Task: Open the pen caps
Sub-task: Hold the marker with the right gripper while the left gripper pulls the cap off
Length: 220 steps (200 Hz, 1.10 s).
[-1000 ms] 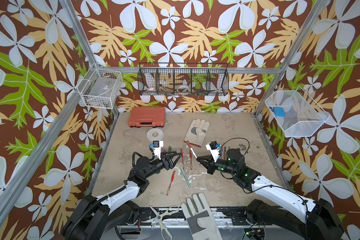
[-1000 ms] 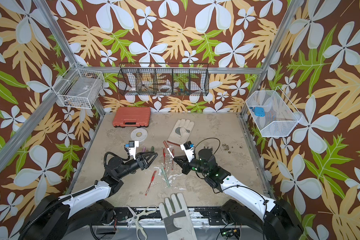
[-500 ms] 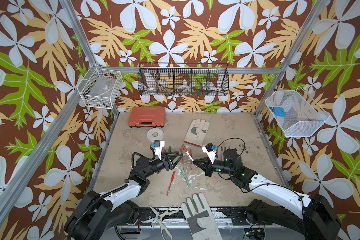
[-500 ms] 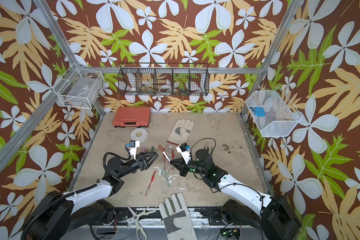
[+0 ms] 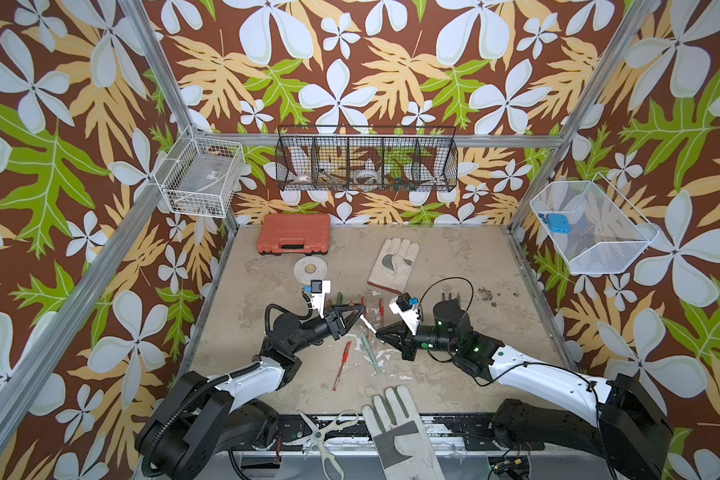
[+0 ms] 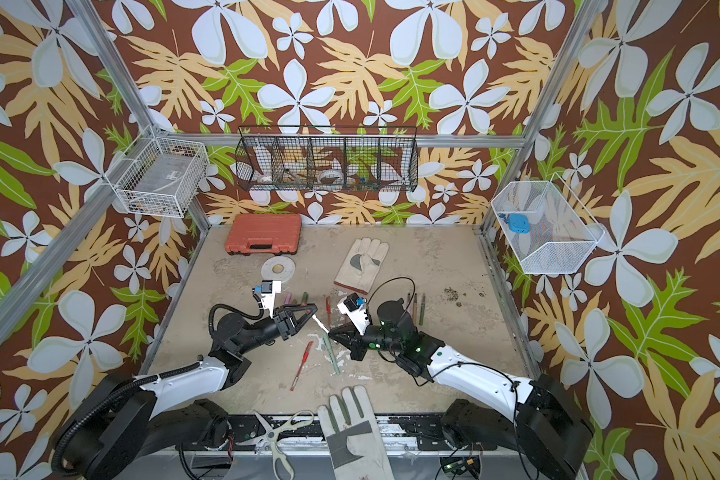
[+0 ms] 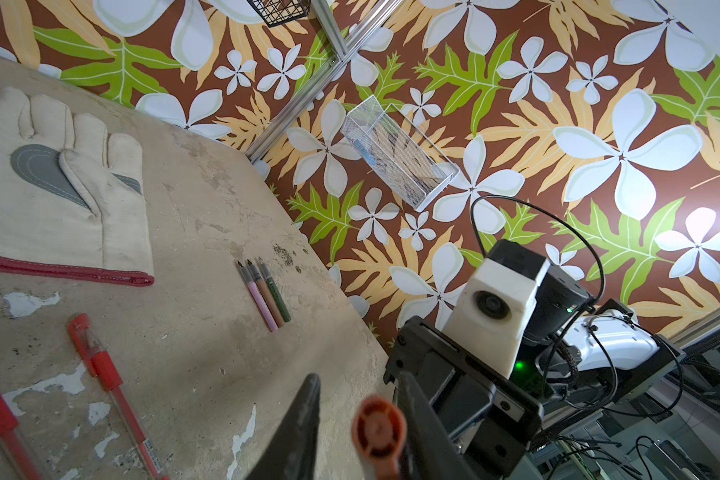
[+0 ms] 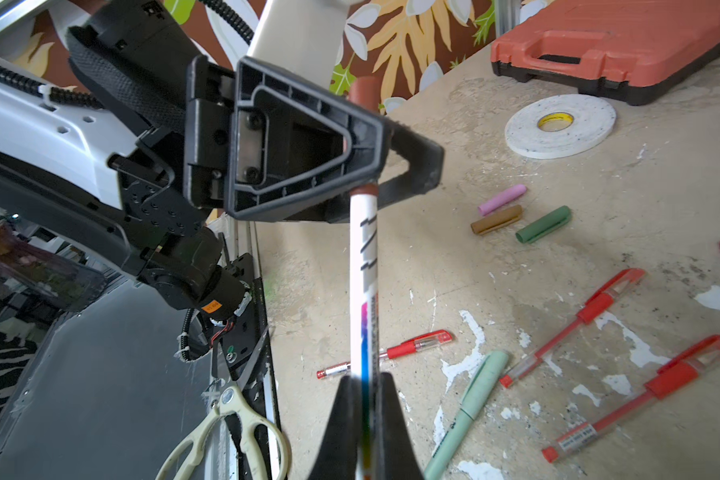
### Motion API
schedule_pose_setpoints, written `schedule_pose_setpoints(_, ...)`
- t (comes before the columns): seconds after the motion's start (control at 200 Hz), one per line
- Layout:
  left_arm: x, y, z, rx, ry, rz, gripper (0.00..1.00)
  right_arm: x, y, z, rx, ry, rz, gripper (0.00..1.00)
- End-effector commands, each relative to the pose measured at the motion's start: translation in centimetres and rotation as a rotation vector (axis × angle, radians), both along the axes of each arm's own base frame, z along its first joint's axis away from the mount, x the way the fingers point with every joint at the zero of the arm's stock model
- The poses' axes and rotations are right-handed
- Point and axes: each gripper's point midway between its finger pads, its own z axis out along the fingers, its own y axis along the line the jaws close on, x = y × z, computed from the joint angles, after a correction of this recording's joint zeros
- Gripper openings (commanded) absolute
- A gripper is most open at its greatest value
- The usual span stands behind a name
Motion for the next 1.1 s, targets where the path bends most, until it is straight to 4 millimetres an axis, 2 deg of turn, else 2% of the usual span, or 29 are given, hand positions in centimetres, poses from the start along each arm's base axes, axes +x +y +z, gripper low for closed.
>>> schedule_pose_setpoints(0.0, -0.4, 0.0, 1.5, -0.04, -0.047, -0.016, 0.26, 0.1, 0.2, 0.2, 0.001, -0.024, 0.005, 0.0)
schedule_pose_setpoints(0.13, -0.3, 0.3, 1.5, -0.024, -0.054, 0.008, 0.24, 0.1, 0.2, 0.1, -0.004, -0.021, 0.01, 0.0)
schedule_pose_setpoints(0.3, -0.3, 0.3, 1.5, -0.019, -0.059, 0.01, 0.0, 0.1, 0.3, 0.1, -0.004, -0.02, 0.012, 0.0)
schedule_pose_setpoints(0.325, -0.2, 0.2, 1.4, -0.016, -0.058, 0.008, 0.0, 0.1, 0.3, 0.1, -0.004, -0.022, 0.013, 0.0)
schedule_pose_setpoints(0.405, -0.4, 0.0, 1.3, -0.011, -0.063, -0.009, 0.0, 0.1, 0.3, 0.3, -0.004, -0.028, 0.016, 0.2)
schedule_pose_setpoints(0.47, -0.6, -0.2, 1.2, -0.006, -0.073, -0.028, 0.0, 0.0, 0.1, 0.6, -0.001, -0.04, 0.014, 0.4)
schedule_pose_setpoints(0.55, -1.0, -0.5, 1.2, 0.009, -0.103, -0.058, 0.0, -0.2, -0.1, 1.1, 0.009, -0.058, 0.013, 0.54)
schedule_pose_setpoints(0.676, -1.8, -1.4, 1.1, 0.032, -0.139, -0.112, 0.0, -0.4, 0.0, 1.4, 0.013, -0.064, 0.03, 0.53)
schedule_pose_setpoints(0.816, -2.9, -3.1, 0.8, 0.071, -0.167, -0.176, 0.0, -0.5, 0.2, 1.1, 0.007, -0.054, 0.043, 0.44)
schedule_pose_setpoints(1.096, -3.9, -3.7, 0.8, 0.075, -0.182, -0.219, 0.0, -1.6, 0.7, 1.5, 0.036, -0.042, 0.111, 0.33)
